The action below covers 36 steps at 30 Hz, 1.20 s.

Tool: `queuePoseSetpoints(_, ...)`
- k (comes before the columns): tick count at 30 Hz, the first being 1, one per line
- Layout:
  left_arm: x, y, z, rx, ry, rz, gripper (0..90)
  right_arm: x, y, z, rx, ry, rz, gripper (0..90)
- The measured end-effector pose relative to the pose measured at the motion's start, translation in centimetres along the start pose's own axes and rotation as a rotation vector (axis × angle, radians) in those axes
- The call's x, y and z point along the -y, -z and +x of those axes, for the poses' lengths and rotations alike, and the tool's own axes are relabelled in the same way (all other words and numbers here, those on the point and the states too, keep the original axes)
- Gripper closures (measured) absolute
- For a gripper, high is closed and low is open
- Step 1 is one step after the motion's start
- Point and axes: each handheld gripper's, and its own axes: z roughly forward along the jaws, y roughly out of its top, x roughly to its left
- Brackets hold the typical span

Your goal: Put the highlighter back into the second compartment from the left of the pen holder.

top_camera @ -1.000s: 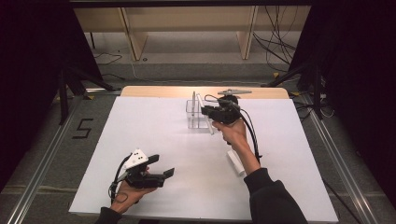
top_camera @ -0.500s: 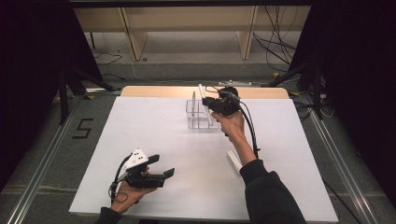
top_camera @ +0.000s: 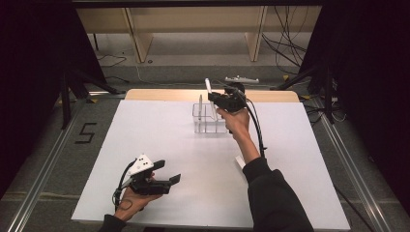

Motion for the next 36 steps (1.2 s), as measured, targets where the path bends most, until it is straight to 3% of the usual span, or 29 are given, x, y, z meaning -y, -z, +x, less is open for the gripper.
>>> queuePoseSetpoints(16, 0.0, 0.0, -0.1, 0.005, 0.002, -0.003, 15.9, -1.1, -1.7, -0.4, 0.047, -0.01, -0.012, 78.9)
queuePoseSetpoints(24, 0.0, -0.1, -0.1, 0.007, 0.003, -0.003, 15.9, -1.0, -3.2, -0.4, 0.078, 0.0, -0.003, 78.9)
queuePoseSetpoints(36, 0.0, -0.1, -0.2, 0.012, -0.008, 0.002, 15.9, -0.9, -3.8, -0.8, 0.112, 0.012, -0.003, 78.9)
